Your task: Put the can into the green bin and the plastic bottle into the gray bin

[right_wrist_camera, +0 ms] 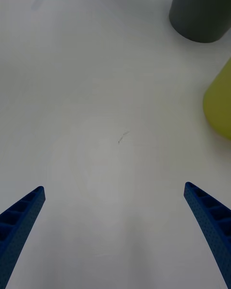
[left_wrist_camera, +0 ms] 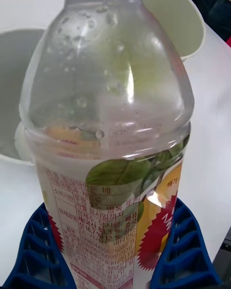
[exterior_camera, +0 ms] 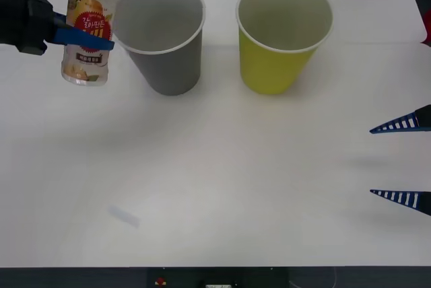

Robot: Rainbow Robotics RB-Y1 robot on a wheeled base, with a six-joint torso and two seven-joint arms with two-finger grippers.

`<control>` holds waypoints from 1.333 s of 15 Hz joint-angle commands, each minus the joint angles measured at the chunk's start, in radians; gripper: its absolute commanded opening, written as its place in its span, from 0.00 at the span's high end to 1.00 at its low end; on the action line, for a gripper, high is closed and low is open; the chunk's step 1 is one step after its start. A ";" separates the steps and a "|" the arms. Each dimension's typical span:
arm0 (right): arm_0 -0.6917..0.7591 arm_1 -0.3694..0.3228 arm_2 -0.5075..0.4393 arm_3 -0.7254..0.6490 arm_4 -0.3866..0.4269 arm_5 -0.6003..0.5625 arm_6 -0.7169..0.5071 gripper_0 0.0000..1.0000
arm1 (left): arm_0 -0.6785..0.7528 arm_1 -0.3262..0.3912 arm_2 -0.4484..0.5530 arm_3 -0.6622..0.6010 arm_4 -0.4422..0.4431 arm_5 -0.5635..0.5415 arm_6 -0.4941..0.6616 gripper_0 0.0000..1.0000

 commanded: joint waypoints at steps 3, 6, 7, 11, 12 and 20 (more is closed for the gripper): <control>0.000 0.000 0.000 0.000 0.000 0.000 0.000 0.00 | -0.280 -0.092 -0.216 0.248 -0.035 0.000 -0.002 1.00; 0.000 0.000 0.000 0.000 0.000 0.000 0.000 0.00 | -0.382 -0.169 -0.291 0.375 -0.107 0.015 -0.002 1.00; 0.000 0.000 0.000 0.000 0.000 0.000 0.000 0.00 | -0.412 -0.190 -0.331 0.417 -0.113 0.041 -0.003 1.00; 0.000 0.000 0.000 0.000 0.000 0.000 0.000 0.00 | -0.476 -0.256 -0.410 0.518 -0.130 0.101 -0.005 1.00; 0.000 0.000 0.000 0.000 0.000 0.000 0.000 0.00 | -0.484 -0.269 -0.413 0.530 -0.135 0.101 -0.005 1.00; 0.000 0.000 0.000 0.000 0.000 0.000 0.000 0.00 | -0.491 -0.290 -0.413 0.541 -0.144 0.098 -0.048 0.00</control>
